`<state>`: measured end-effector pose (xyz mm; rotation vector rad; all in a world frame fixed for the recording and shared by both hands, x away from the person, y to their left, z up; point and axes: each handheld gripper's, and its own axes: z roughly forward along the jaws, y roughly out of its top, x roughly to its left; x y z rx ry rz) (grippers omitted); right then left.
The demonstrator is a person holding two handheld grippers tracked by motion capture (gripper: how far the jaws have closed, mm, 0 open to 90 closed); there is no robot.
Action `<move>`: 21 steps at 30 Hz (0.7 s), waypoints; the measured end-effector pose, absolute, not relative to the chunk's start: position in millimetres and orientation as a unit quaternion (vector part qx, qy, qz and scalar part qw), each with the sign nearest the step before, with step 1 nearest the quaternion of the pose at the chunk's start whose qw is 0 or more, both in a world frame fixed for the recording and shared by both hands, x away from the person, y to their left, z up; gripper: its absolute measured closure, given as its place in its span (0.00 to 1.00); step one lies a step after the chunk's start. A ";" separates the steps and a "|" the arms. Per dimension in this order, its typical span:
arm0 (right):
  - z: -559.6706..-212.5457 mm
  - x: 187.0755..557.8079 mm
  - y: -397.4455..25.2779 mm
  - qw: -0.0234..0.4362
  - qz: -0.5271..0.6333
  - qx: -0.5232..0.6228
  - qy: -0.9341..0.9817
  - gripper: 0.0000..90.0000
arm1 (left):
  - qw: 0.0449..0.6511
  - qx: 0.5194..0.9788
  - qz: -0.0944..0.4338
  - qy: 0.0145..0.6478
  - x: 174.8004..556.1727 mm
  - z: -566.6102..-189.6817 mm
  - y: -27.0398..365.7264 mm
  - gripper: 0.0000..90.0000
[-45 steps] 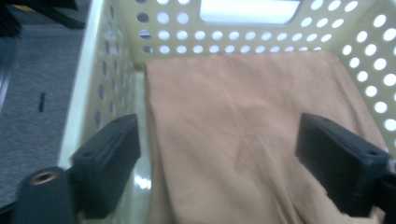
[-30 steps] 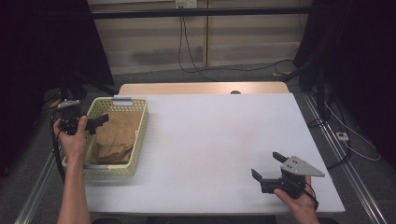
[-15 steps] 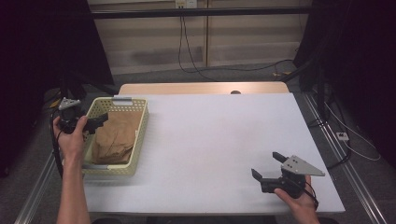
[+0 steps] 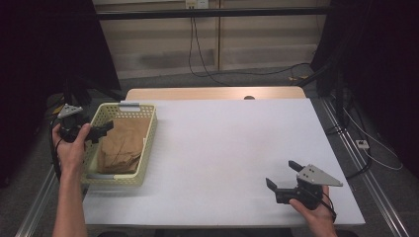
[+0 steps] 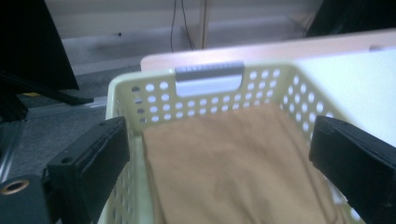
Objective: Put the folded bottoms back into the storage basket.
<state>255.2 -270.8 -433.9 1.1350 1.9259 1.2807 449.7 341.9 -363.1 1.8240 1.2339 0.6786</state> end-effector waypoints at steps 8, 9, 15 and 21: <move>-434.2 254.7 -272.2 0.283 0.472 0.430 0.715 0.04 | 0.391 0.752 0.295 0.441 440.3 -360.0 324.0 0.08; -434.3 254.5 -272.2 0.284 0.472 0.430 0.715 0.04 | 0.392 0.752 0.297 0.439 438.0 -358.8 322.7 0.07; -433.7 252.5 -273.3 0.284 0.474 0.430 0.714 0.04 | 0.420 0.732 0.298 0.446 417.6 -348.7 326.9 0.08; -433.4 252.7 -273.5 0.284 0.475 0.431 0.713 0.04 | 0.429 0.732 0.290 0.443 400.8 -350.2 330.4 0.08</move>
